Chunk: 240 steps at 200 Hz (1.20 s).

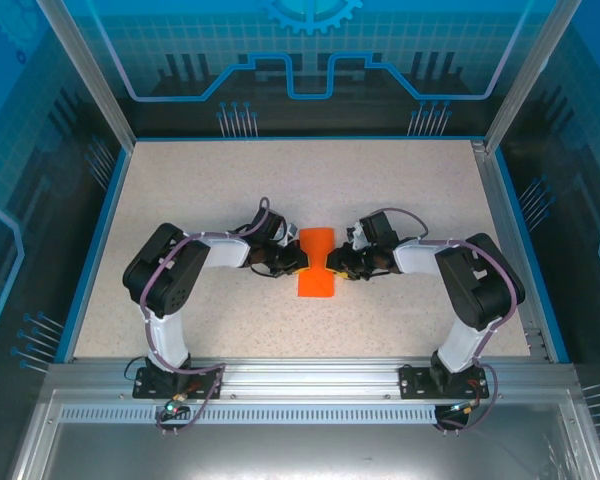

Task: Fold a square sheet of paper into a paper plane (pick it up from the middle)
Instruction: Turn over the paper at the center of the table.

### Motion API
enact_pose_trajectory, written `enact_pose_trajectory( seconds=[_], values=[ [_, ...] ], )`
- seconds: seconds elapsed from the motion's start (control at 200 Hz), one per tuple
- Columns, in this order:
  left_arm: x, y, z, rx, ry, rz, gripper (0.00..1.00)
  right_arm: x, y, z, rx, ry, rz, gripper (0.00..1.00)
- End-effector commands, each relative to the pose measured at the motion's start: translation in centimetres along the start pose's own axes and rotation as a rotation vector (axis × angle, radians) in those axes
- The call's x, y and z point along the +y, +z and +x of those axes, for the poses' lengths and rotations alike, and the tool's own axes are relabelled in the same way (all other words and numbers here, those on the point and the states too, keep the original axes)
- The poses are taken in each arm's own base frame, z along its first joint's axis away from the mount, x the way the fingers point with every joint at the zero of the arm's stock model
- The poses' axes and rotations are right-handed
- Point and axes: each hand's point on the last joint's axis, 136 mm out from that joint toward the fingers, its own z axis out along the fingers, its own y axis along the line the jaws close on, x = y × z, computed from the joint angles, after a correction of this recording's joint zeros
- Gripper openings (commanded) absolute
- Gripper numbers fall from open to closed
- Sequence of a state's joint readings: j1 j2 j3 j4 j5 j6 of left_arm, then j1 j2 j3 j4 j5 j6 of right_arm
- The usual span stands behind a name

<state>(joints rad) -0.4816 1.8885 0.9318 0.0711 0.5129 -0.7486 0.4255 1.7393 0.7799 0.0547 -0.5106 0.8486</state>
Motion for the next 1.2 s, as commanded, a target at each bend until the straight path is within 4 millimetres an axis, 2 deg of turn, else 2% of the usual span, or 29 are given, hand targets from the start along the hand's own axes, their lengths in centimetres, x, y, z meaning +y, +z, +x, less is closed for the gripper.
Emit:
enact_pose_trajectory(
  seconds=[0.0, 0.395, 0.53, 0.635, 0.745, 0.785, 0.8, 0.84, 1.025, 1.195],
  values=[
    [-1.0, -0.8, -0.6, -0.021, 0.032, 0.012, 0.03, 0.7, 0.1, -0.1, 0.015, -0.044, -0.038, 0.31],
    [-1.6, -1.7, -1.1, -0.056, 0.042, 0.007, 0.04, 0.9, 0.5, -0.2, 0.023, -0.095, -0.064, 0.27],
    [-1.6, -3.0, -1.5, -0.12, 0.04, -0.013, 0.05, 1.2, 0.1, -0.3, 0.015, -0.13, -0.068, 0.2],
    [-2.0, -4.7, -2.1, -0.182, 0.036, -0.028, 0.05, 2.3, -0.8, -0.6, 0.006, -0.152, -0.08, 0.12],
    [-2.5, -6.6, -2.7, -0.25, 0.047, -0.048, 0.07, 3.9, -2.4, -0.8, 0.001, -0.198, -0.072, 0.07],
    [-2.8, -7.3, -2.8, -0.27, 0.056, -0.056, 0.08, 3.8, -3.0, -0.5, 0.008, -0.199, -0.044, 0.07],
    [-2.8, -7.5, -2.9, -0.275, 0.058, -0.058, 0.08, 4.7, -3.5, -1.1, -0.011, -0.22, -0.047, 0.06],
    [-3.0, -8.0, -3.0, -0.289, 0.064, -0.065, 0.09, 5.2, -4.4, -1.3, -0.022, -0.236, -0.019, 0.07],
    [-3.3, -9.5, -3.7, -0.352, 0.025, -0.074, 0.1, 4.7, -8.6, -1.5, -0.048, -0.282, 0.217, 0.06],
    [-3.1, -10.9, -4.5, -0.409, -0.047, -0.1, 0.13, 4.1, -12.9, -2.8, -0.09, -0.353, 0.462, 0.07]
  ],
)
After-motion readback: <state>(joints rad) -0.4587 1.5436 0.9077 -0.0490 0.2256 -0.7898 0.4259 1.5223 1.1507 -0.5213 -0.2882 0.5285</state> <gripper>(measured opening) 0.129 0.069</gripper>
